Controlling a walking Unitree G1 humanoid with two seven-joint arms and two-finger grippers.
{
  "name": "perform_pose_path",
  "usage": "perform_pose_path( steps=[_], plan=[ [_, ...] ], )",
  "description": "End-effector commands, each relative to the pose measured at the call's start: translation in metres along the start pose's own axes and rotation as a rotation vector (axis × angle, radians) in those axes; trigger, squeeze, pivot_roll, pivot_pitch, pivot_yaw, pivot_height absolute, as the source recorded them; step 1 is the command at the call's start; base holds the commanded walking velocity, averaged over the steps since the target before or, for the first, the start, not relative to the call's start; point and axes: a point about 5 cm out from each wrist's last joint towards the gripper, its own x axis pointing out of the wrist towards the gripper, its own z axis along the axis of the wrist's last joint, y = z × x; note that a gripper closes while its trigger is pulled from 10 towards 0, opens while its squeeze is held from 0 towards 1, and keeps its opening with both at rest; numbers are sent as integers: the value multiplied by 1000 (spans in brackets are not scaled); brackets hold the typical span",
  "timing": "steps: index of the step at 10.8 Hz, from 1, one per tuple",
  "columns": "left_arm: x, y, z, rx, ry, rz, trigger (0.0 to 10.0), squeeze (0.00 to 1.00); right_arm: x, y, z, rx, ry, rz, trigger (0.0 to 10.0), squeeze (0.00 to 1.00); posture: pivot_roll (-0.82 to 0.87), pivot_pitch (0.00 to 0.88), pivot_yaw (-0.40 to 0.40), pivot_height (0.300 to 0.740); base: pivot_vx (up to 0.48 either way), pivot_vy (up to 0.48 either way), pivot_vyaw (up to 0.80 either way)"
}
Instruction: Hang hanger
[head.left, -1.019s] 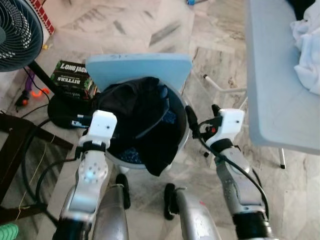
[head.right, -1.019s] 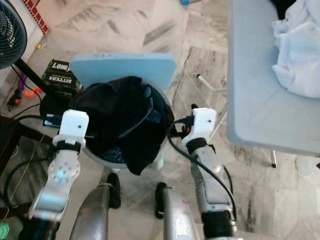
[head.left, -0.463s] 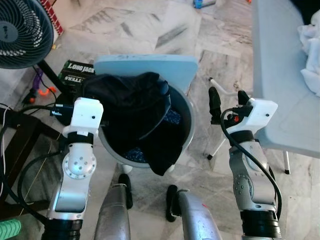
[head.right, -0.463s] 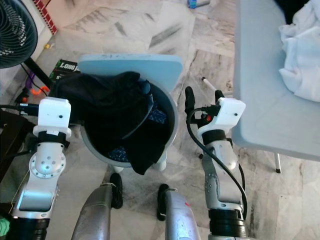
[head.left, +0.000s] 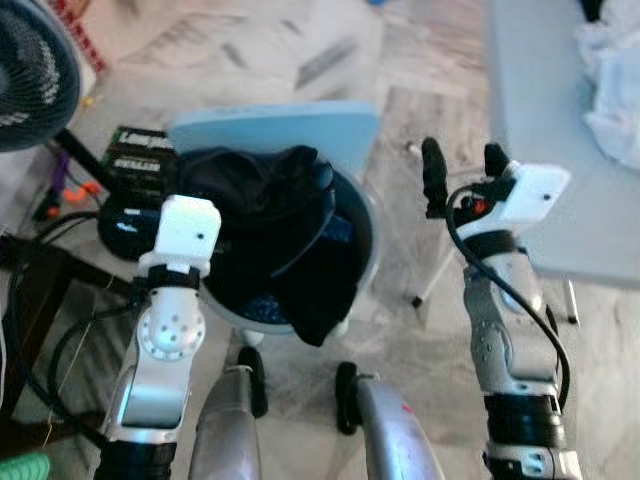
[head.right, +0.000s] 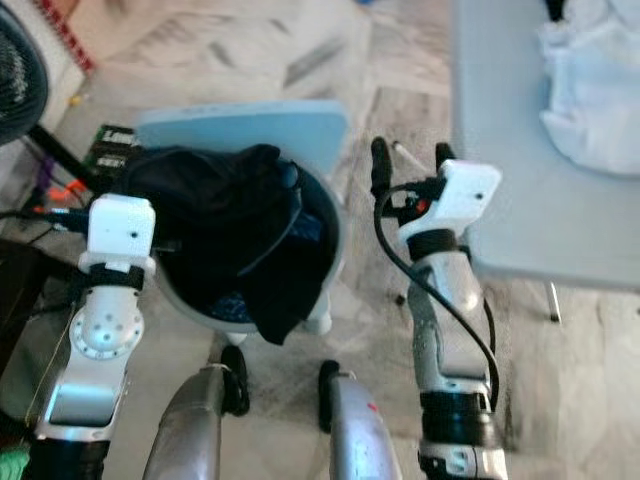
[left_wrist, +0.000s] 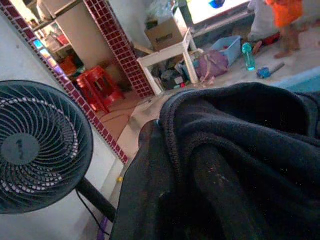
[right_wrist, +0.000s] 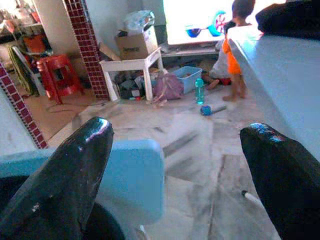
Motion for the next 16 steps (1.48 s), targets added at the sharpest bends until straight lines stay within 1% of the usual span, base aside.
perform_pose_path(
  steps=[1,2,3,5,7,9,10,11,12,13,14,15,16],
  plan=[
    [-4,3,1,8,1,20,10000,0,-7,1,-4,-12,27,13,10000,0,17,329,-43,740,0,0,0],
    [-7,1,-1,11,13,16,10000,0,-19,7,-15,-23,85,66,10000,0,8,336,-53,740,-322,0,0],
    [-8,-3,-1,7,16,9,10000,0,-25,10,-21,-20,117,88,10000,0,3,339,-58,740,-322,0,0],
    [-8,-6,0,2,17,3,10000,0,-29,12,-25,-18,137,101,10000,0,-2,342,-62,740,-315,0,0],
    [-9,-7,-1,1,22,-1,10000,0,-31,12,-26,-33,143,107,10000,0,-3,345,-65,740,-315,0,0],
    [-11,-7,-5,8,38,-4,10000,0,-36,3,-35,-88,202,51,10000,0,-5,349,-66,740,0,0,0],
    [-18,-8,-14,-9,75,-26,10000,0,-46,-2,-43,-77,232,35,10000,0,-7,350,-67,740,0,0,0],
    [-30,-11,-31,-48,153,-64,10000,0,-55,-4,-48,-134,249,17,10000,0,-9,335,-59,740,0,0,0],
    [-38,-10,-40,-24,179,-61,10000,0,-56,-1,-41,-140,201,17,10000,0,-10,319,-55,740,0,0,0],
    [-33,-7,-32,-36,148,-44,10000,0,-50,1,-30,-75,129,-11,10000,0,-9,288,-44,740,0,0,0],
    [-26,-10,-29,-42,120,-46,10000,0,-47,-2,-30,-25,107,-44,10000,0,-4,241,-28,740,0,0,0],
    [-18,-17,-29,-57,108,-65,10000,0,-41,-1,-36,-36,115,-67,10000,0,-2,209,-15,740,0,0,0],
    [-9,-24,-27,-56,76,-98,10000,0,-33,3,-40,17,106,-74,10000,0,1,169,6,740,0,0,0]
  ],
)
